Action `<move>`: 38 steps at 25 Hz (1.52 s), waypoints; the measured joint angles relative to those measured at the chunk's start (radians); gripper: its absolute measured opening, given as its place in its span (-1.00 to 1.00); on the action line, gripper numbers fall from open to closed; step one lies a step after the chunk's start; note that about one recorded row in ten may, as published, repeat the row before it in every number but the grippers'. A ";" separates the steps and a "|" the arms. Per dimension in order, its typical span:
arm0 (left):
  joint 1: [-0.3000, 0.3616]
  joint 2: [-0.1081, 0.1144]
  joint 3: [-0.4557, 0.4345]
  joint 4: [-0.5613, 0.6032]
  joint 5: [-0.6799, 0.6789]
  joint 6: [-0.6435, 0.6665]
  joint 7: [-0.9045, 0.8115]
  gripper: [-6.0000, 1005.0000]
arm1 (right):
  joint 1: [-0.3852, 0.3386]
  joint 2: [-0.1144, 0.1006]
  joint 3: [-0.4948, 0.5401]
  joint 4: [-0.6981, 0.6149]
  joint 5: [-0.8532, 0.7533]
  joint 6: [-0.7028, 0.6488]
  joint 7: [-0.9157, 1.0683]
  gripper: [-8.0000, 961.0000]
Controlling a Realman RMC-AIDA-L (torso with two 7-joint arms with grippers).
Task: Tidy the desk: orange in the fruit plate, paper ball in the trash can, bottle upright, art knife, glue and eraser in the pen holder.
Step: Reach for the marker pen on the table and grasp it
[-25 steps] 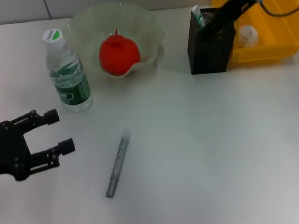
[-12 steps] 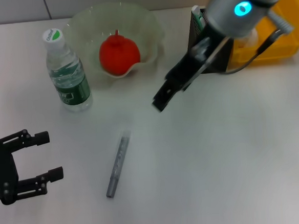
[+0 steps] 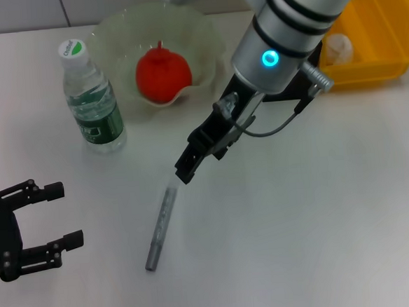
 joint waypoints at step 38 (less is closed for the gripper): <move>-0.299 -0.123 0.604 0.731 0.576 -0.196 -1.650 0.59 | -0.653 -0.097 0.738 -0.311 0.311 -0.307 -1.290 0.61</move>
